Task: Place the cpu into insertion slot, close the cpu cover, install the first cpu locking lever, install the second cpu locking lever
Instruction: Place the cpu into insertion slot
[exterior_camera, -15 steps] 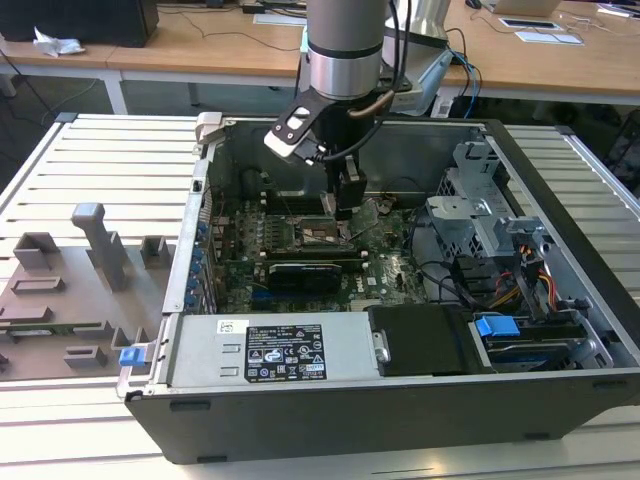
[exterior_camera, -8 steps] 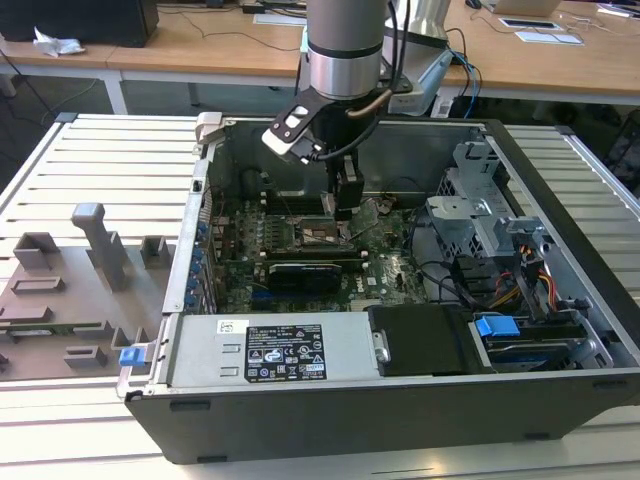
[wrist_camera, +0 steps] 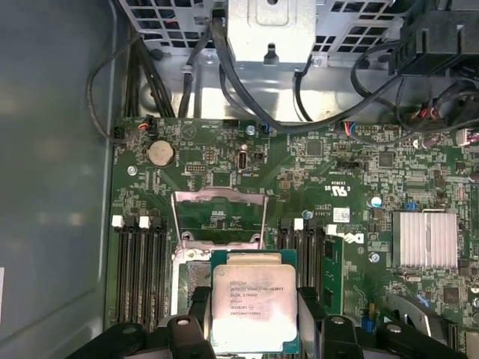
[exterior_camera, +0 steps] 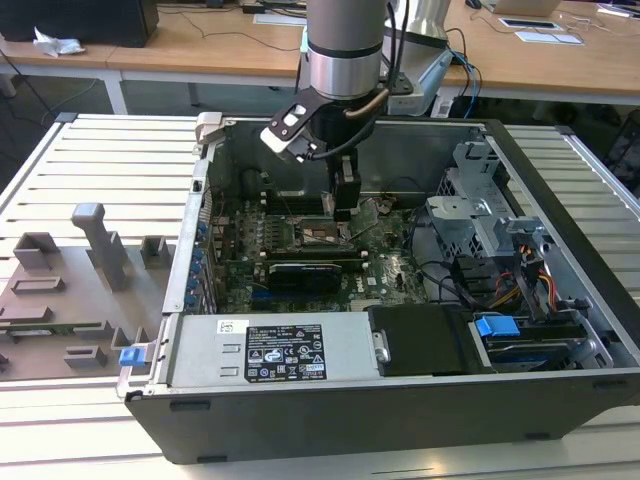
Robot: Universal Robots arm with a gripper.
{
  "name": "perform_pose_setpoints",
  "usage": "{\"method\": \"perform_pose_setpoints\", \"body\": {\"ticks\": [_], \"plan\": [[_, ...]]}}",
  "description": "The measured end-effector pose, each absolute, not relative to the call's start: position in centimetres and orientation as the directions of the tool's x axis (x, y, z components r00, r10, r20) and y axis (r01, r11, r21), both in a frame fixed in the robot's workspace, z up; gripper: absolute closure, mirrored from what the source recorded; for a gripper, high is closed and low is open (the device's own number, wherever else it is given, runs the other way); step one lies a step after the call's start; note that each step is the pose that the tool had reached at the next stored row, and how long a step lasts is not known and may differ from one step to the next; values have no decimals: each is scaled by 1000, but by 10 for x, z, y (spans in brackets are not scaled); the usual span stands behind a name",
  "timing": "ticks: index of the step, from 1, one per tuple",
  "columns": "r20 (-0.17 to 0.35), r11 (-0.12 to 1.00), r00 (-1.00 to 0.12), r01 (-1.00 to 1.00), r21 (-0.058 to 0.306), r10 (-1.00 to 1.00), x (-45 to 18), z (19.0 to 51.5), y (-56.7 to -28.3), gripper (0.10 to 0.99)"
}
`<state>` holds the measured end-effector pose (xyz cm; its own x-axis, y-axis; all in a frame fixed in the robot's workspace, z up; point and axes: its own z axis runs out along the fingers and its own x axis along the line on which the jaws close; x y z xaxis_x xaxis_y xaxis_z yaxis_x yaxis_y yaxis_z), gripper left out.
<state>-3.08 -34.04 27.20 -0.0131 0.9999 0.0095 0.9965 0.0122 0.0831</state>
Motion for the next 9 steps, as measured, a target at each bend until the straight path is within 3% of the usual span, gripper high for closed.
{"method": "perform_pose_setpoints", "body": {"ticks": [9], "plan": [[8,-12,12,996,83,1000,-31,272,-340,545]]}}
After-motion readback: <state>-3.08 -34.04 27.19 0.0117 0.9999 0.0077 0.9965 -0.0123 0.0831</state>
